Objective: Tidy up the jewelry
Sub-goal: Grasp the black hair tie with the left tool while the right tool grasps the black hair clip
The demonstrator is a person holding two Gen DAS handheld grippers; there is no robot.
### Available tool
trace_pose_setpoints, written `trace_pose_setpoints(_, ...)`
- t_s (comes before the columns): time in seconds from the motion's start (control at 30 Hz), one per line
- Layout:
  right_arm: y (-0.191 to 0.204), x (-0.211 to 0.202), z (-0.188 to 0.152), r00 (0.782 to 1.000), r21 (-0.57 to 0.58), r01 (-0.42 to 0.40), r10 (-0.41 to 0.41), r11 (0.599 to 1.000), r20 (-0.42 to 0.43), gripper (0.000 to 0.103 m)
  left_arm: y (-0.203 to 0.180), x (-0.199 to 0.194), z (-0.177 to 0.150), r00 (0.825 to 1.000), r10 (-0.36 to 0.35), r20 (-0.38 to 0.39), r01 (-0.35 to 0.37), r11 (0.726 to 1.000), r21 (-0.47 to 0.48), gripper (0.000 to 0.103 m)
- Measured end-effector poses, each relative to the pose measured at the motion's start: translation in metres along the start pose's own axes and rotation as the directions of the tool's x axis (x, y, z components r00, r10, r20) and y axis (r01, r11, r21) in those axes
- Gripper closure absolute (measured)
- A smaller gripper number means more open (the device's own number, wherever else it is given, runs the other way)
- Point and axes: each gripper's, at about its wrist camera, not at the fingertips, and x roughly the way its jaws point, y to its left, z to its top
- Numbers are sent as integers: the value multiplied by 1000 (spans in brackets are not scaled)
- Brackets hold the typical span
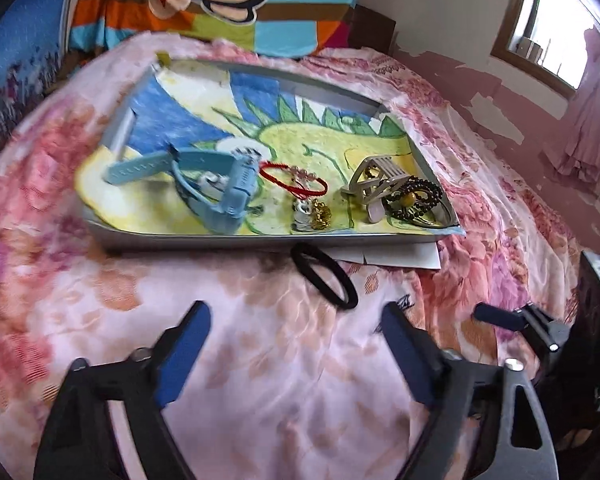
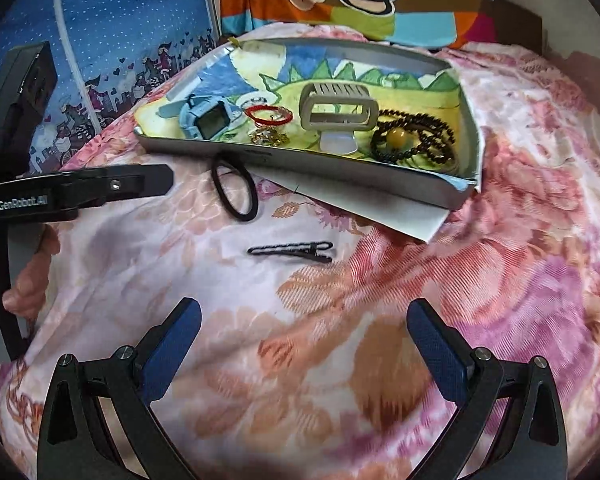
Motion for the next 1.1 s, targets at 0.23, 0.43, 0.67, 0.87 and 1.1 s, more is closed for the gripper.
trace_pose_setpoints(0.23,1,26,12,1000,3,-12,12,1000,-9,14,5,30,6,998,-51,-45,48,996,-75,48)
trace_pose_setpoints(0.43,5,42,19,1000,-3,-17,17,1000,-26,29,1,39,13,998,-47,-43,44,997,-69,69)
trace_pose_setpoints(0.67,3,49,21,999,12,-21,22,1000,-35,45,5,44,17,999,-27,-45,22,995,-102,87)
trace_pose_setpoints(0.87,2,51,21,999,14,-32,32,999,-34,47,7,44,15,999,-7,-45,2,994,-111,95)
trace_pose_setpoints(1.1,2,49,24,998,26,-52,53,998,-29,47,7,36,12,999,2,-35,-5,995,-103,97)
